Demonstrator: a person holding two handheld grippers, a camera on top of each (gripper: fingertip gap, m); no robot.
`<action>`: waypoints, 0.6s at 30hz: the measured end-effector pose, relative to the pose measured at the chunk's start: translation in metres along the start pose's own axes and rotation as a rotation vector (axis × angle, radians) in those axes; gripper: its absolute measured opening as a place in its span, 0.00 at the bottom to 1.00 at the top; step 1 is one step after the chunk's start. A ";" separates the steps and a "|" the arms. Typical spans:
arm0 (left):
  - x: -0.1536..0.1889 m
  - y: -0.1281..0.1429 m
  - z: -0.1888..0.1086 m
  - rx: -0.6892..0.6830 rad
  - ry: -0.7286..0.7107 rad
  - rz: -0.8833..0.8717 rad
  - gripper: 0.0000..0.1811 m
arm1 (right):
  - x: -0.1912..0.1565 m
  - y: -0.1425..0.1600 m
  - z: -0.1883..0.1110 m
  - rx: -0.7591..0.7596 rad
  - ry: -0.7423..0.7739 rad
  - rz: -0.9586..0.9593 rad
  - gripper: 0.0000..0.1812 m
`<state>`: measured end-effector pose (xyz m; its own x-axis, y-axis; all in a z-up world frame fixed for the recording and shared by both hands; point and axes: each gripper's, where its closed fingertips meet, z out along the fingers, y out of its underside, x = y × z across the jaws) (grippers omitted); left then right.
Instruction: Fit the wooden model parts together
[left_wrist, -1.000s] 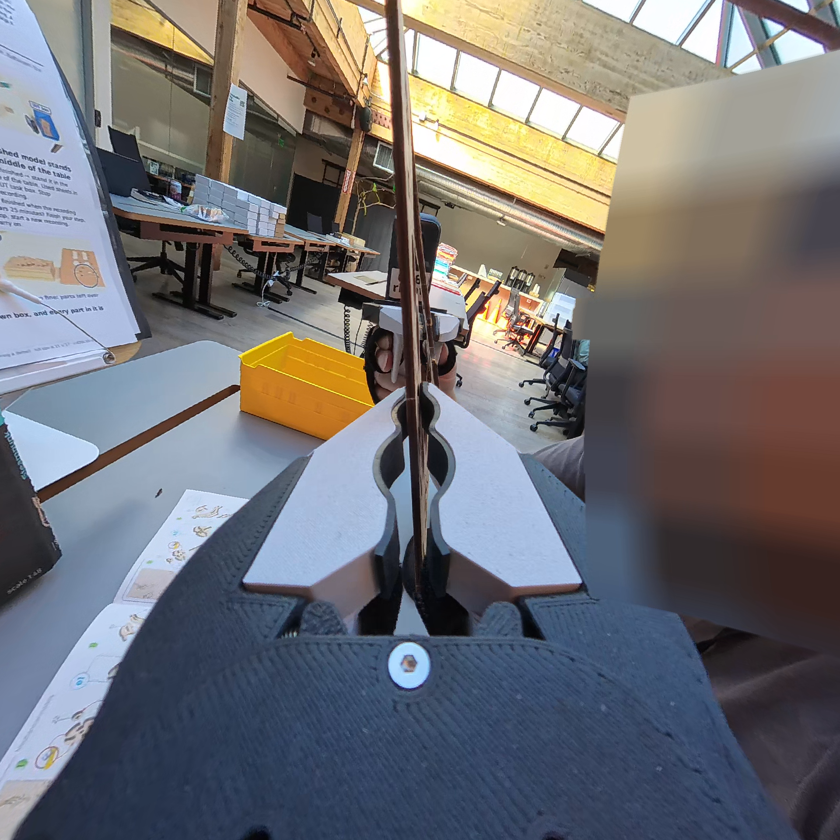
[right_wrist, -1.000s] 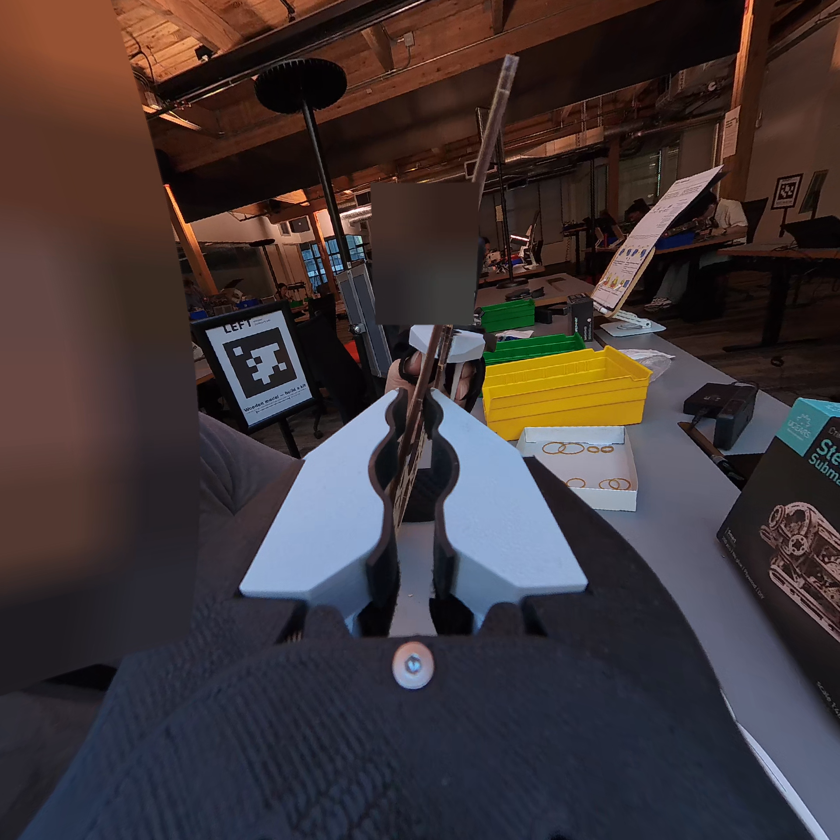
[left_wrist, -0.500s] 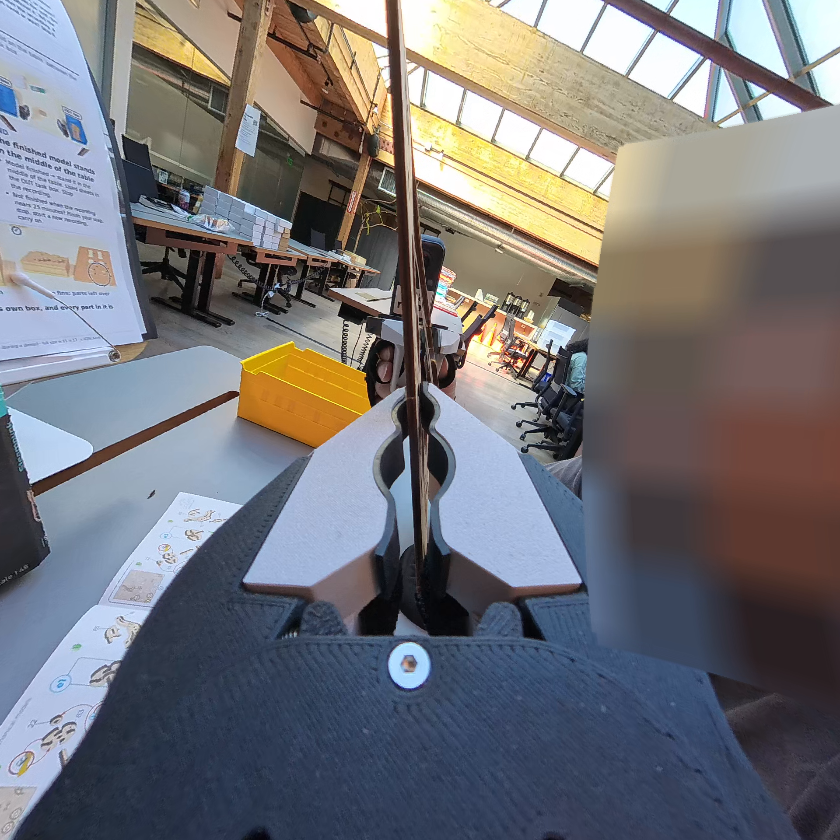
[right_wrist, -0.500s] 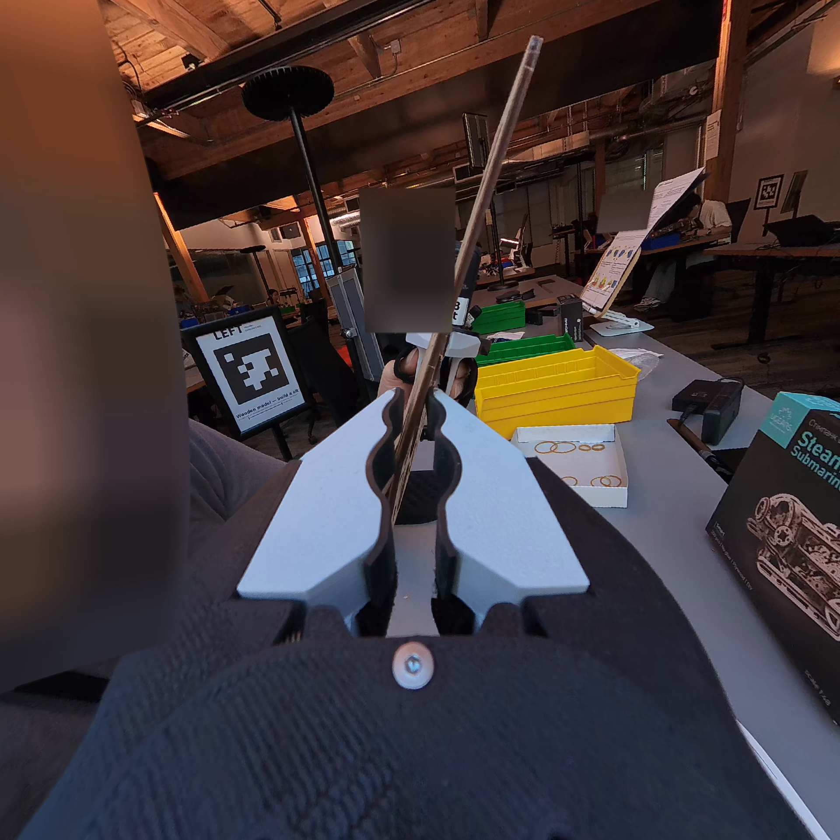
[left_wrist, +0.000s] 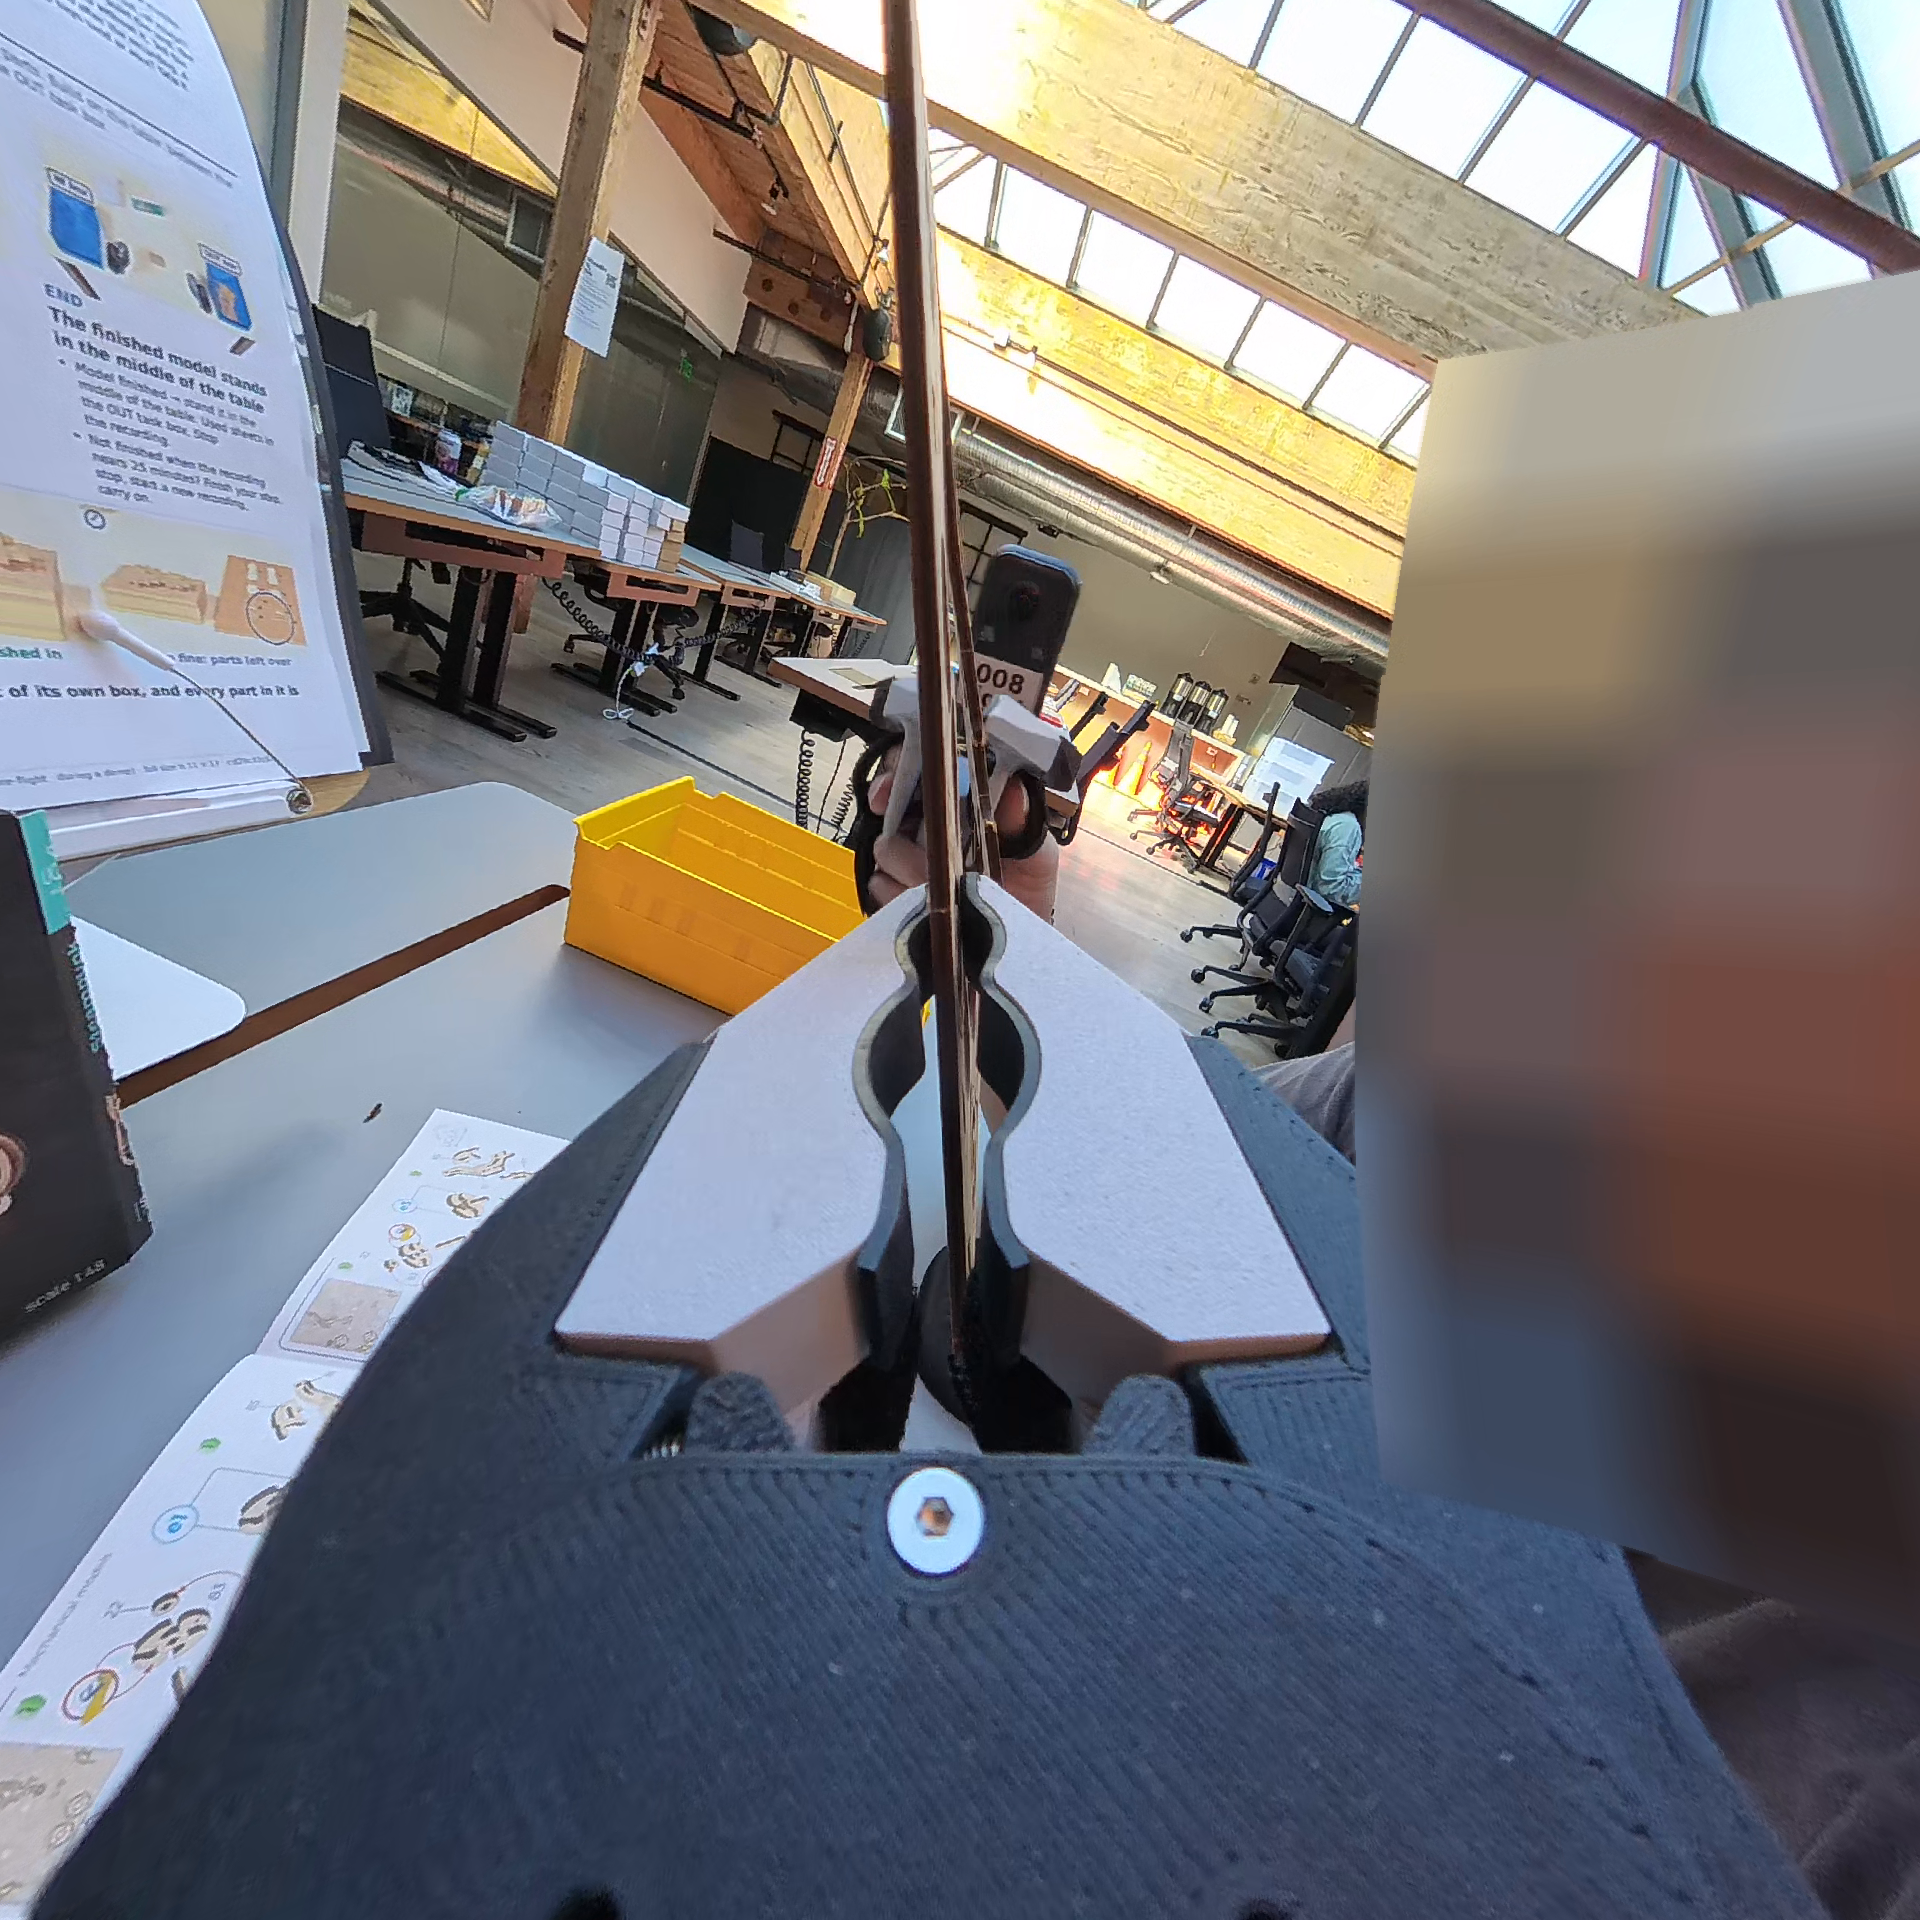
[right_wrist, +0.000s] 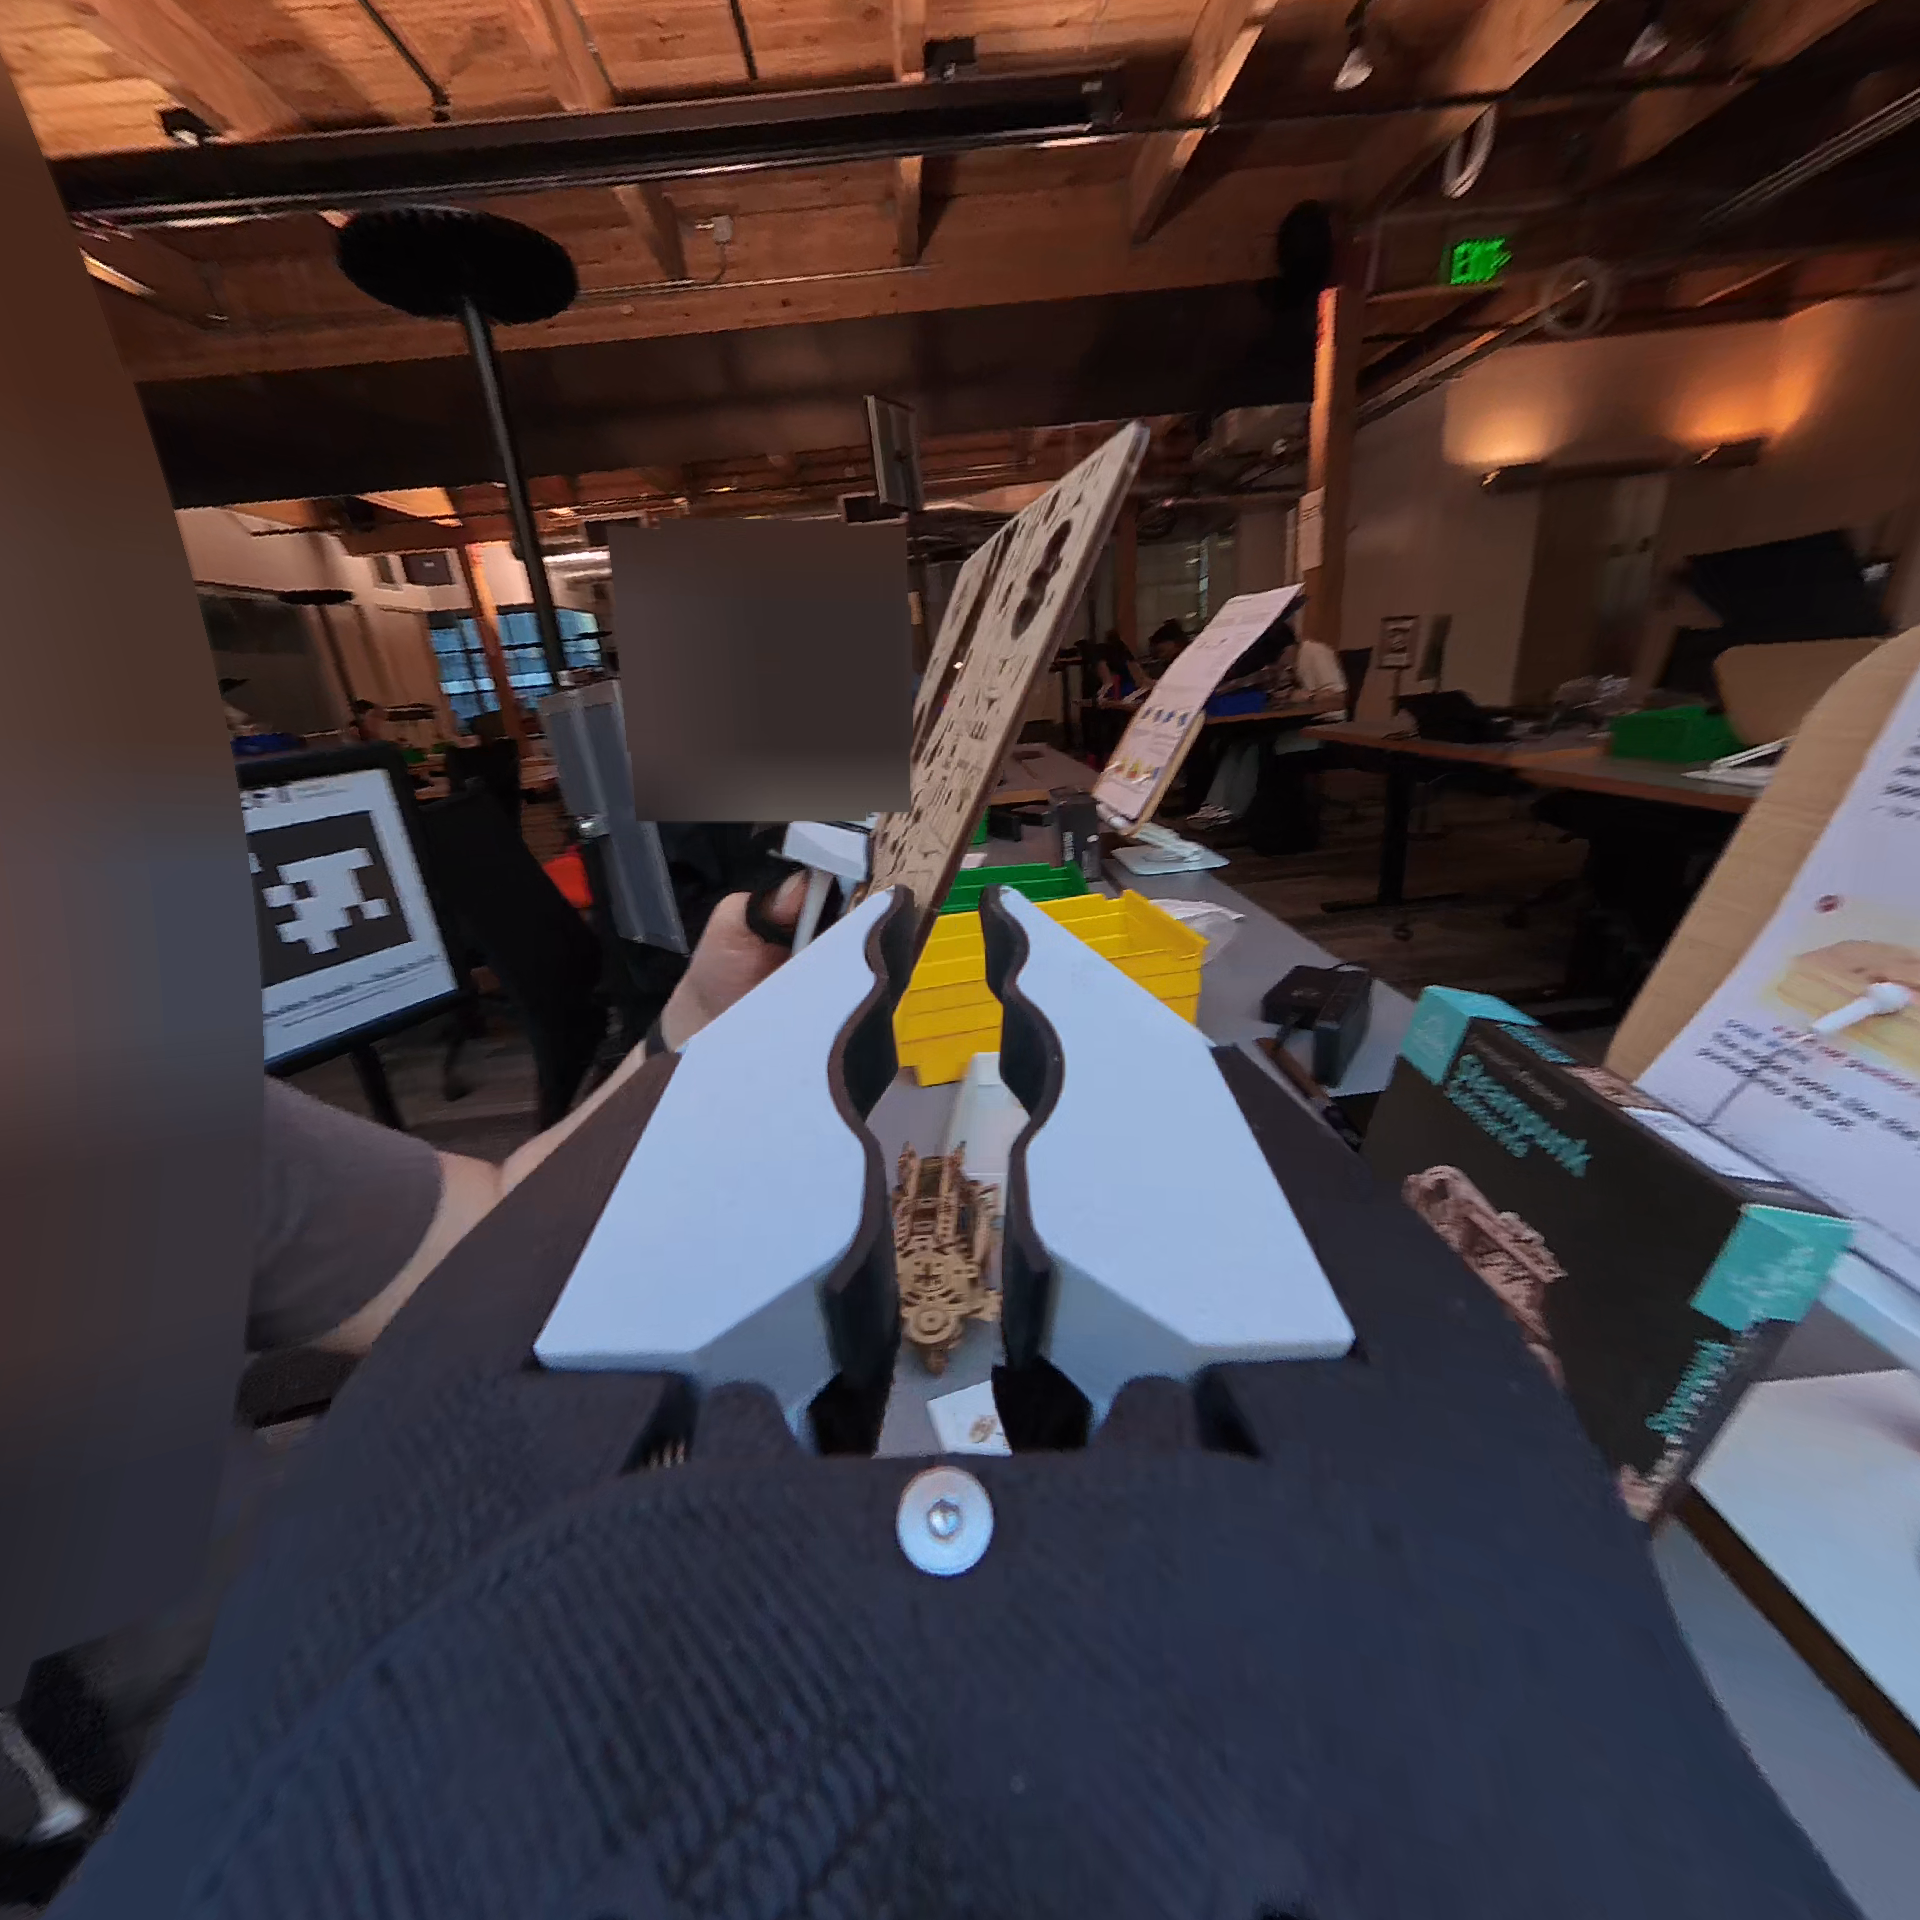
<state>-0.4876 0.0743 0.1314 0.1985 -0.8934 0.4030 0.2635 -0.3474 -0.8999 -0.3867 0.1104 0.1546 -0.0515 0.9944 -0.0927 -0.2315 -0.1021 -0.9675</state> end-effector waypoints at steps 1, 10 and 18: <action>-0.002 0.001 0.000 -0.004 -0.003 -0.004 0.00 | 0.005 -0.004 -0.003 0.016 0.048 -0.043 0.06; -0.026 0.015 0.005 -0.039 -0.036 -0.059 0.00 | 0.010 -0.032 -0.020 0.092 0.297 -0.400 0.06; -0.035 0.020 0.006 -0.052 -0.048 -0.080 0.00 | 0.030 -0.021 -0.017 0.021 0.399 -0.404 0.05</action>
<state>-0.4836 0.1003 0.1003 0.2241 -0.8479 0.4806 0.2317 -0.4326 -0.8713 -0.3665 0.1427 0.1683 0.4150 0.8879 0.1984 -0.1761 0.2924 -0.9399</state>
